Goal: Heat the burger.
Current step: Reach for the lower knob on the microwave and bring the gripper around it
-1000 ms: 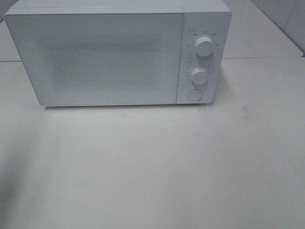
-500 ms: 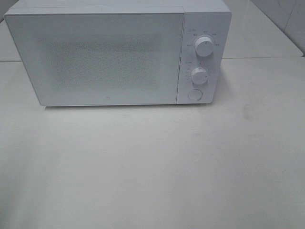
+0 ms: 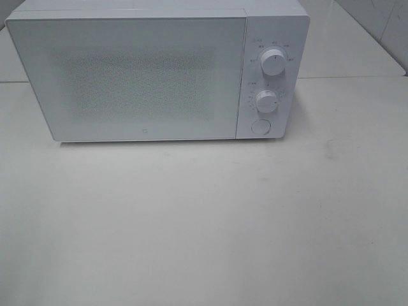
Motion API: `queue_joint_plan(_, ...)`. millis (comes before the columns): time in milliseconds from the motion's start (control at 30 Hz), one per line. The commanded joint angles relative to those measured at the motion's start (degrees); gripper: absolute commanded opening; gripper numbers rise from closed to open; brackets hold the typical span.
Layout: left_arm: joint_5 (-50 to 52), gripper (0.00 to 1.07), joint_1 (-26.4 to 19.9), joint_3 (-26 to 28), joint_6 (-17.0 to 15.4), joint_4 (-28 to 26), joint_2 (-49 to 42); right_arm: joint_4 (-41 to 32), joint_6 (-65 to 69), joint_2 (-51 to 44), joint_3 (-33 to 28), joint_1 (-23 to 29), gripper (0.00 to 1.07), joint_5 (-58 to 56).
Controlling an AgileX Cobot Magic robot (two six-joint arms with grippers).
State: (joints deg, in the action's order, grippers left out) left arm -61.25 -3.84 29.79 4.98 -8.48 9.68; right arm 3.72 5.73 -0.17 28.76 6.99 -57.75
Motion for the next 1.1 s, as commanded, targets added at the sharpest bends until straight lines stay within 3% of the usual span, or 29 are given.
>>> queue_joint_plan(33,0.06,0.99,-0.11,-0.17,-0.46,-0.11,-4.24,-0.11,-0.74,-1.72,-0.11,-0.34,0.76,0.57)
queue_joint_plan(333,0.06,0.99,-0.11,-0.17,-0.4,-0.11,-11.46,-0.11,-0.74,-1.72,-0.11,-0.34,0.76,0.57)
queue_joint_plan(1100,0.06,0.98,-0.11,-0.17,-0.4,-0.11,-11.34,-0.11,-0.74,-1.72,-0.11,-0.34,0.76,0.57)
